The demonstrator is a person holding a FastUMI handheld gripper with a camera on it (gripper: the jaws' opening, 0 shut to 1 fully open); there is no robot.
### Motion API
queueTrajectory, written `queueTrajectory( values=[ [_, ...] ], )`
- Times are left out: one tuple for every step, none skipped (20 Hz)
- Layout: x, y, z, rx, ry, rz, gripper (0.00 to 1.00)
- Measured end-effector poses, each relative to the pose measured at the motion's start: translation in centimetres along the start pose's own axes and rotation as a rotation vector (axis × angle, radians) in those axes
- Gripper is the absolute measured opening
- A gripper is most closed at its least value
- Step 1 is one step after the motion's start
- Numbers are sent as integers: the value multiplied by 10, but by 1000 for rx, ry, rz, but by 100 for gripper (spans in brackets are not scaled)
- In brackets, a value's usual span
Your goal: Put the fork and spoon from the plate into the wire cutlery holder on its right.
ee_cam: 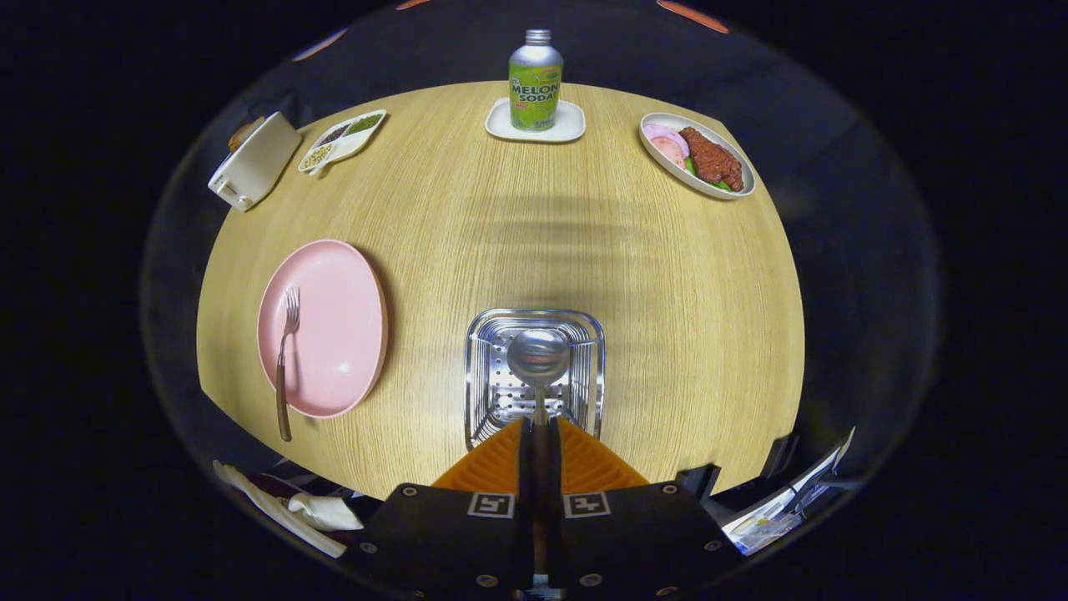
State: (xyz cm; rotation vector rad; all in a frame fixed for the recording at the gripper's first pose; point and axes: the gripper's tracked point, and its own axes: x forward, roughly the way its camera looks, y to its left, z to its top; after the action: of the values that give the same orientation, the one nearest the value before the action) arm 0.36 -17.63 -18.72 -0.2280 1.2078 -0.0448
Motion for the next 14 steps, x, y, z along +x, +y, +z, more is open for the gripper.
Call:
queueTrajectory(
  values=[
    [0, -1, 1, 1, -8, 0, 7],
    [-2, -1, 3, 11, -19, 3, 9],
    [-5, 0, 5, 20, -31, 8, 11],
    [-9, 0, 8, 24, -44, 18, 14],
    [-16, 0, 9, 27, -64, 23, 15],
    [-23, -1, 13, 29, -93, 23, 28],
    [-30, -1, 17, 32, -123, 22, 38],
    [-38, 0, 22, 38, -160, 20, 49],
    [-46, 3, 27, 43, -196, 23, 56],
    [-53, 6, 32, 50, -235, 23, 63],
    [-61, 9, 38, 57, -277, 20, 70],
    [-68, 13, 44, 60, -322, 17, 80],
    [-75, 16, 49, 61, -368, 2, 89],
    [-80, 20, 53, 59, -413, -14, 98]
  ],
)
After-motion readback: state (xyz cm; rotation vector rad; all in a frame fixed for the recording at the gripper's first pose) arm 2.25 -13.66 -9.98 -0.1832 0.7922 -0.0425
